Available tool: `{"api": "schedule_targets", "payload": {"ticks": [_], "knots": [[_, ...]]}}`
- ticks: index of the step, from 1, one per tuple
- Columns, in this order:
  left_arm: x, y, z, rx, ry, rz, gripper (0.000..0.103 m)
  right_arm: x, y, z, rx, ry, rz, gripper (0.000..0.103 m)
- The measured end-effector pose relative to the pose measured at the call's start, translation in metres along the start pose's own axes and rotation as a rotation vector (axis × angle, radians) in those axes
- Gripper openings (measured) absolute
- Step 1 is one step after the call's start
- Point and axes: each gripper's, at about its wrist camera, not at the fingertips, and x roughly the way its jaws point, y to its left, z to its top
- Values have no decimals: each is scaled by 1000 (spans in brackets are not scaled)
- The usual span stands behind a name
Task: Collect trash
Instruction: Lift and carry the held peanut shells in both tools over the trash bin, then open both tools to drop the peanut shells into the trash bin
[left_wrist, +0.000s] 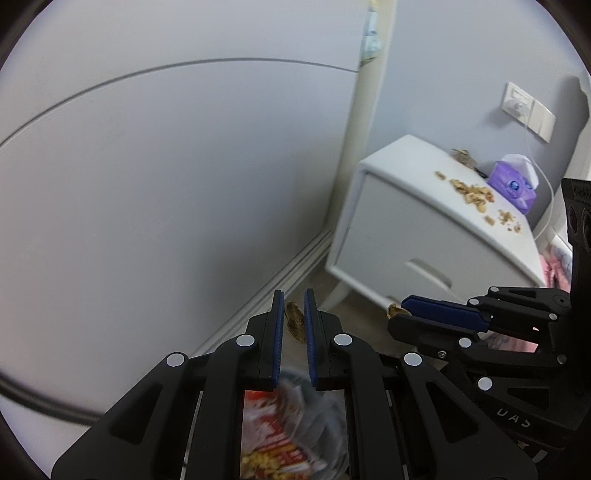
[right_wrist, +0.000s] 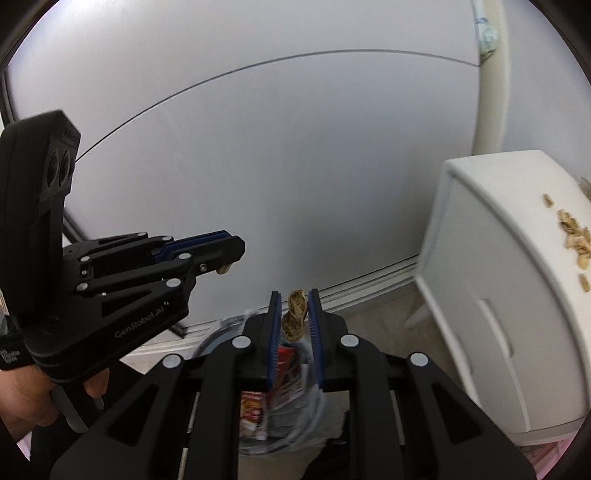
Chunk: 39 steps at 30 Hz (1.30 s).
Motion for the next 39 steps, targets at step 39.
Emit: {"api": "schedule_targets", "payload": {"ticks": [39], "knots": [[88,62,-166,-186,416,15,9,159,39,-98,-64,456,40,16]]}}
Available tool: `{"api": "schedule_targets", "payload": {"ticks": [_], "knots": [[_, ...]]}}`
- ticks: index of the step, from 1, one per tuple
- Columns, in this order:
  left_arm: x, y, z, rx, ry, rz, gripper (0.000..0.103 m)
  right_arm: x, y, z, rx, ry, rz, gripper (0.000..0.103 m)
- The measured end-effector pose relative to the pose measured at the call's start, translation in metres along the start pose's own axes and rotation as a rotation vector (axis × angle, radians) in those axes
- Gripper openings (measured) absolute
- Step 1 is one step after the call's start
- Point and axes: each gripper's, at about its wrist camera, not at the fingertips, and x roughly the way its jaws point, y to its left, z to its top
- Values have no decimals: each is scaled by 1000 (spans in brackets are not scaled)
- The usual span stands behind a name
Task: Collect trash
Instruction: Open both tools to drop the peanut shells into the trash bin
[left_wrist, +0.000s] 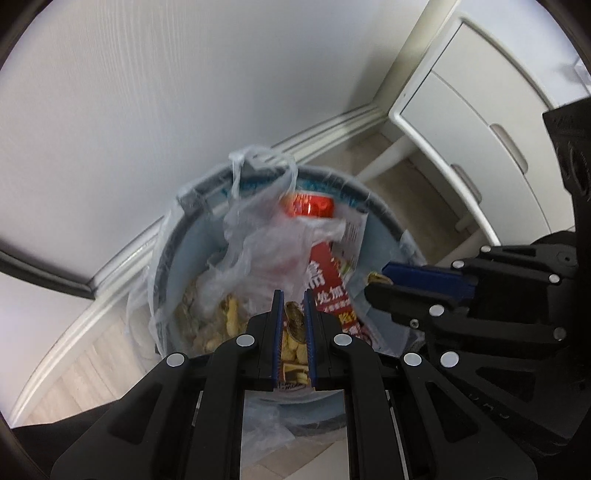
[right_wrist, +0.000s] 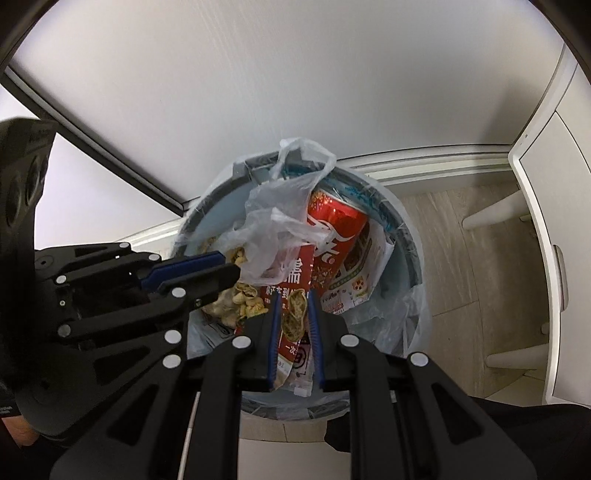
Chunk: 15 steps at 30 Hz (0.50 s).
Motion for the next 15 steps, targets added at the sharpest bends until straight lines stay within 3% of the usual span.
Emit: {"api": "schedule_targets", "payload": {"ticks": [11,15], "knots": [[8,7,-4,-32,36,-2,10,7,4,-1,-14,-9,-22,16],[7,13,-4,-60,27,17,31,7,3,-1,-11,-13,-47,17]]}}
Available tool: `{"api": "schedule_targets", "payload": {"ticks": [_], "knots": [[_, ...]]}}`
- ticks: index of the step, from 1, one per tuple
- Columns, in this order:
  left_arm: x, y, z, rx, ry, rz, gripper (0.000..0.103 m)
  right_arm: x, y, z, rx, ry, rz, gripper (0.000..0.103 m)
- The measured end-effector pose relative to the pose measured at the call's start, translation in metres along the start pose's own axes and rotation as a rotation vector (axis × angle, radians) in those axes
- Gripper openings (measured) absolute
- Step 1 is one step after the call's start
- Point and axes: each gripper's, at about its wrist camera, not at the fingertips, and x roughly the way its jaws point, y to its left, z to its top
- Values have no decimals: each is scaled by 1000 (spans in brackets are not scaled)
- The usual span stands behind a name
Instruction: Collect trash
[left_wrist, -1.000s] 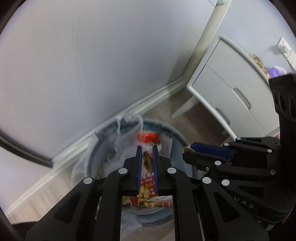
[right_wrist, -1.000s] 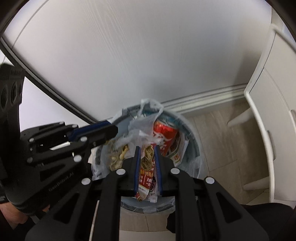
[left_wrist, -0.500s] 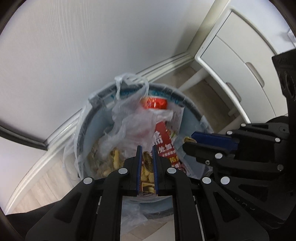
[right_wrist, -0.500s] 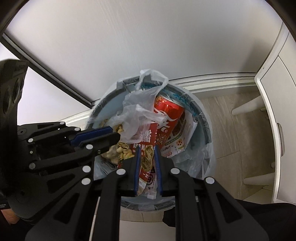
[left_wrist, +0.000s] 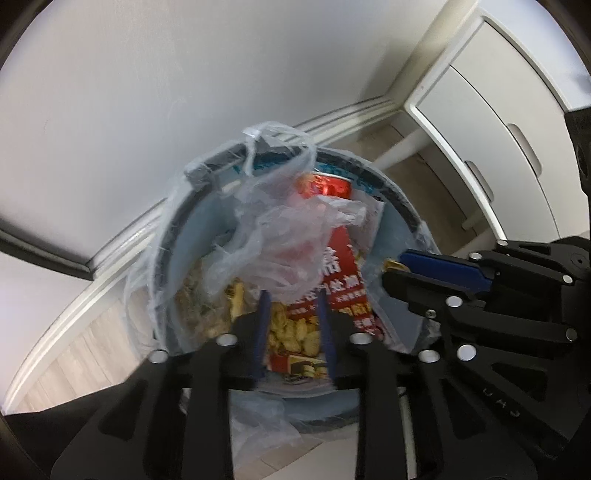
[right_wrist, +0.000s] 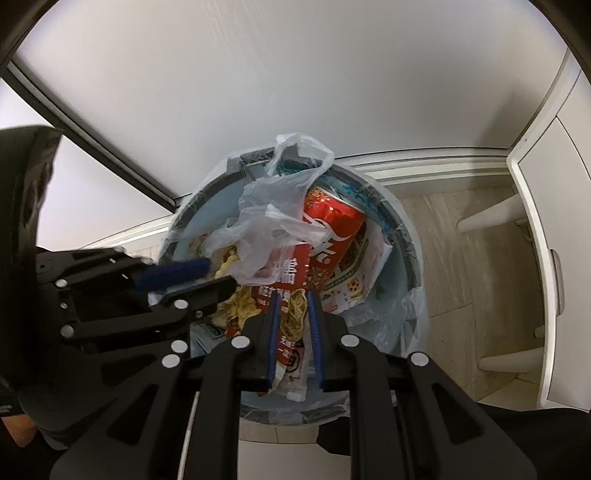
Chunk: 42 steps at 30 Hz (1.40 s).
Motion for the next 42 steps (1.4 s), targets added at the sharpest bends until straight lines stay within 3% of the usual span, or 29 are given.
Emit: {"api": "schedule_targets", "payload": {"ticks": [4,7,9,11,14,19,20,29,37,42], "knots": [[-3,9,1,-34,-11,39,56,-4,-5,0,18,-17,-20,23],[-4,20,1,-77,-19,76,76,-7,-11,1,45,-33,-36,37],[-7,26,2,-97,-35,98,82,-9,-15,2,68,-47,-44,55],[-11,30,4,-107,-56,122,89,-13,-17,2,82,-68,-52,67],[-15,32,5,-111,-74,135,92,-18,-20,3,88,-97,-77,89],[-17,31,9,-109,-92,148,93,-24,-22,4,86,-149,-109,91],[-17,31,9,-108,-93,150,93,-26,-22,4,86,-157,-117,96],[-27,36,12,-135,-138,138,93,-33,-23,5,88,-193,-139,96],[-53,35,19,-175,-274,158,93,-43,-21,6,74,-239,-169,96],[-53,35,22,-222,-271,216,97,-51,-25,7,86,-274,-189,96]]}}
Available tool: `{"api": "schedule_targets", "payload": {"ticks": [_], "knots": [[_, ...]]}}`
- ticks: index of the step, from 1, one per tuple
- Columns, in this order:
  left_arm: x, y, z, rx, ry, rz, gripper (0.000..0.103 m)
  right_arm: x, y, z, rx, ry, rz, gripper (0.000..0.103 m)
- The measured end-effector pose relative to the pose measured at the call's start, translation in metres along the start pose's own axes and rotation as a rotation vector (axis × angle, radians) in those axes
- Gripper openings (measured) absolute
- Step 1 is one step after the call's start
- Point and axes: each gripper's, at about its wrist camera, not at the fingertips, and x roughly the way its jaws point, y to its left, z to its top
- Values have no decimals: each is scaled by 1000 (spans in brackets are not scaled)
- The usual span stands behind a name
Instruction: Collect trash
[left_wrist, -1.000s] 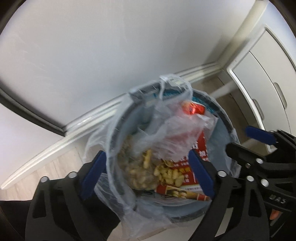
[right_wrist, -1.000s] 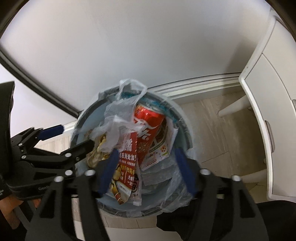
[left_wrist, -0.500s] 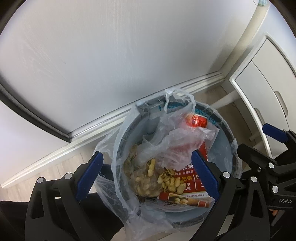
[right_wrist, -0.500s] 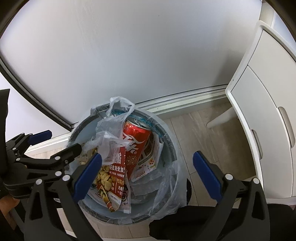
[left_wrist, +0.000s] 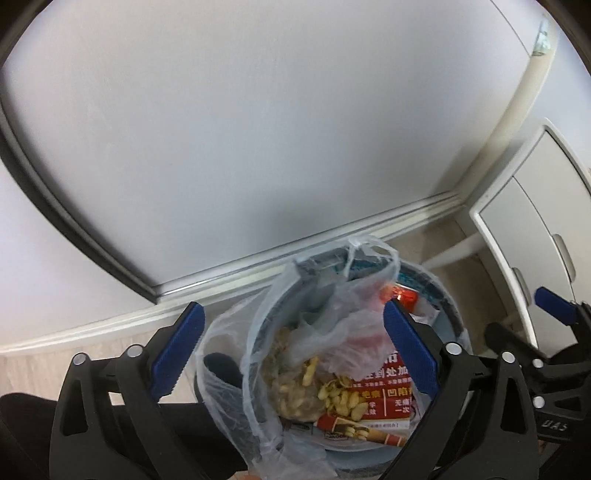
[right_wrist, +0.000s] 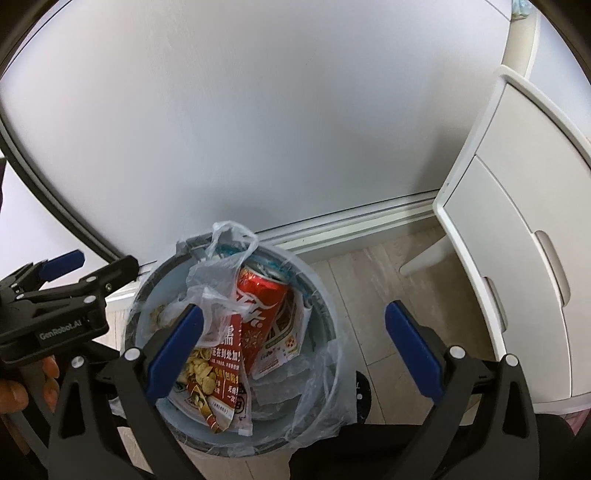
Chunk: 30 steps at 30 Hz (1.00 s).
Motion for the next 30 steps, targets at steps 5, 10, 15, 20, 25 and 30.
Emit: {"api": "schedule_targets", "payload": {"ticks": [5,10,15,20,25,30], "knots": [[-3,7,3,-62,-3,-74,97,-1,-2,1,4,-7,-12,96],[-5,13,4,-107,-14,-99,97,-2,-2,1,1,-11,-16,96],[-5,11,4,-104,-6,-68,97,-2,0,1,-8,-11,-15,96],[-6,5,2,-82,7,-57,97,-2,0,1,-4,-16,-20,96],[-3,1,1,-57,20,-52,97,-2,-1,1,-2,-19,-15,96],[-1,-3,-1,-12,19,-11,97,-3,-1,1,-1,-30,-16,96]]}}
